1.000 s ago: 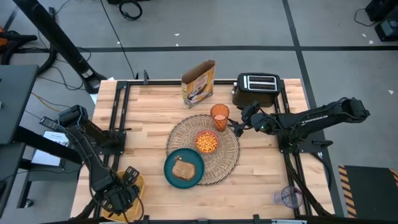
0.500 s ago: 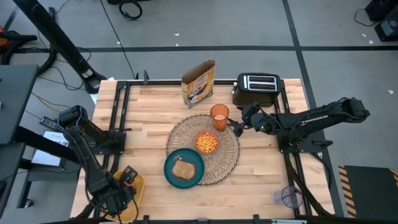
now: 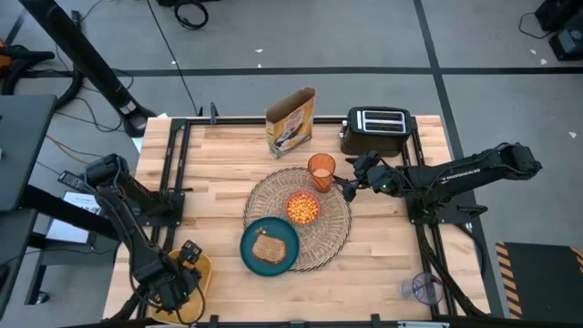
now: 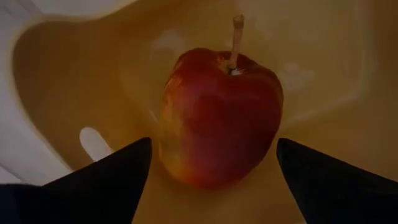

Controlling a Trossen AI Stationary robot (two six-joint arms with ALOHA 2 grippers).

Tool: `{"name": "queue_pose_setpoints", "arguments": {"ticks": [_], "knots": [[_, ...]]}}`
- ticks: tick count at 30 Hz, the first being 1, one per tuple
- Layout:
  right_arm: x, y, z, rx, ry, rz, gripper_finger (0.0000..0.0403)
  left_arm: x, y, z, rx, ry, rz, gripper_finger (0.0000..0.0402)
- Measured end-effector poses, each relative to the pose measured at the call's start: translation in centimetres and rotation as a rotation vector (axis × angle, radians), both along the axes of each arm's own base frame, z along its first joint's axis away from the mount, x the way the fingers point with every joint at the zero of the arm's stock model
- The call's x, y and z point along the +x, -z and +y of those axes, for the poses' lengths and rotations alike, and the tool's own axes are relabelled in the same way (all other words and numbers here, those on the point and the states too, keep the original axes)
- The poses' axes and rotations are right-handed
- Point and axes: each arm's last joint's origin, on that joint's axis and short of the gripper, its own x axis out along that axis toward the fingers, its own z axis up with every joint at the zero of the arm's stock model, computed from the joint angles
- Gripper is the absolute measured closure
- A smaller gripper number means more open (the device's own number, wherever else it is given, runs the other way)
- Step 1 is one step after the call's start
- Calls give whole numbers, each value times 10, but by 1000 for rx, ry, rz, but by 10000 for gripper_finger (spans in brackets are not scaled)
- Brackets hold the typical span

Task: Arrange a breakfast setting
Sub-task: Put the red apple on the brown table mat

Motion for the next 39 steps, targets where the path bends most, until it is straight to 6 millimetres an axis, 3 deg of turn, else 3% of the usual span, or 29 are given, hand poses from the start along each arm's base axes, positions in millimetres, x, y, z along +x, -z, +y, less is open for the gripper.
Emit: {"name": "queue_pose_setpoints", "arguments": {"ticks": [10,18,25,31,39], "knots": [[0,0,0,1,-4,1,25,-1,27,7,-42,10,11,46],[0,0,0,3,-10,4,25,3,35,7,-74,23,-40,48],[0,2,1,11,-25,19,25,4,43,7,-116,20,-88,74],[0,2,1,18,-37,19,25,4,30,6,-56,16,-71,74],[0,2,1,40,-41,8,25,-3,-25,17,6,-77,-47,75]]}}
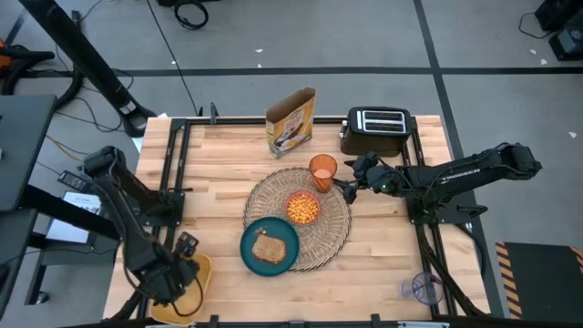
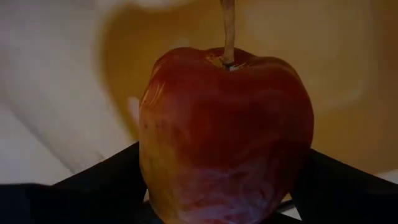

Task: Arrange a breakfast setting
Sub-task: Put the red apple on the brown table mat

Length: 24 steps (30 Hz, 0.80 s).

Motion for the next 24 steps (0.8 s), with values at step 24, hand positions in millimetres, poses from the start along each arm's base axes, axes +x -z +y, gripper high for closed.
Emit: {"name": "queue_pose_setpoints", "arguments": {"ticks": [24], "knots": [[2,-12,4,-28,-105,-79,25,60,-28,118,58,-690,-1153,75]]}}
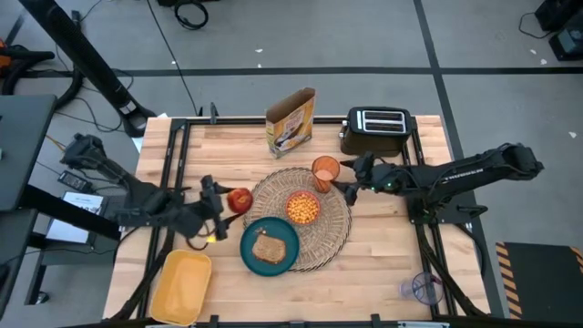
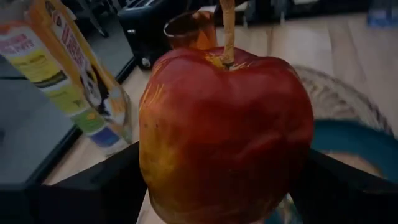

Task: Arrange a breakfast setting
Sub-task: Put the red apple on the brown table mat

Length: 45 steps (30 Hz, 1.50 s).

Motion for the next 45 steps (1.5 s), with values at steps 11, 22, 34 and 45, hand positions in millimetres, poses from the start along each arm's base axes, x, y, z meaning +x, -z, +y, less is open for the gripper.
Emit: {"name": "queue_pose_setpoints", "arguments": {"ticks": [11,22,34,45], "knots": [[-12,-54,0,-143,-74,43,25,22,47,57,-122,-114,-241,75],[-21,-85,-3,-284,-30,-24,25,44,74,94,-141,-146,-389,75],[-20,-86,15,-241,-140,-80,25,70,113,109,-142,-204,-484,75],[-21,-86,28,-216,-200,-93,25,80,158,106,-233,-201,-378,75]]}}
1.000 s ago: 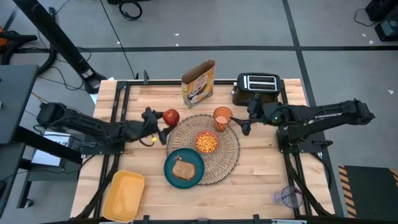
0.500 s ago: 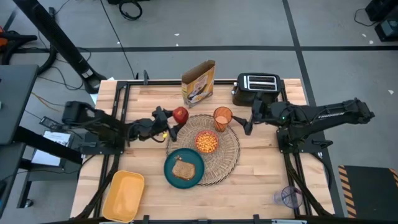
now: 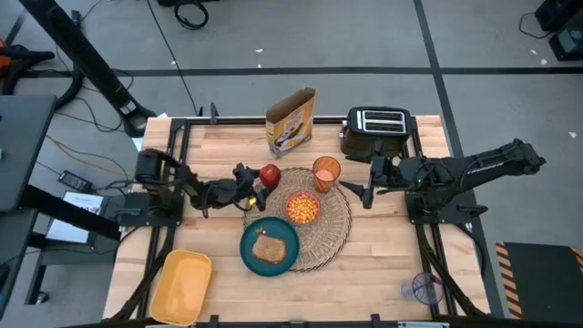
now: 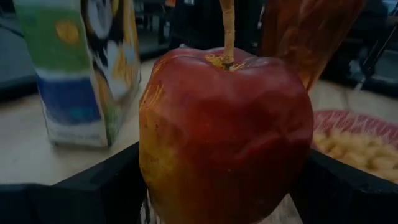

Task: Arrange a breakfast setting
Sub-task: Put the red apple on the brown table mat

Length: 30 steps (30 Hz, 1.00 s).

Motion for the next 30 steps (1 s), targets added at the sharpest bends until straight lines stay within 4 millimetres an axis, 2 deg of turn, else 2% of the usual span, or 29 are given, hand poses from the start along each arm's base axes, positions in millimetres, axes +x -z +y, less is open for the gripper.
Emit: {"name": "queue_pose_setpoints", "arguments": {"ticks": [12,17,23,30], "knots": [[0,1,0,3,3,7,25,23,29,1,-20,-7,67,75],[0,1,0,12,5,5,25,21,32,1,-44,-13,67,74],[-1,3,0,11,6,23,25,20,36,1,-78,-20,92,38],[-1,5,0,39,14,35,25,20,34,1,-75,6,108,26]]}}
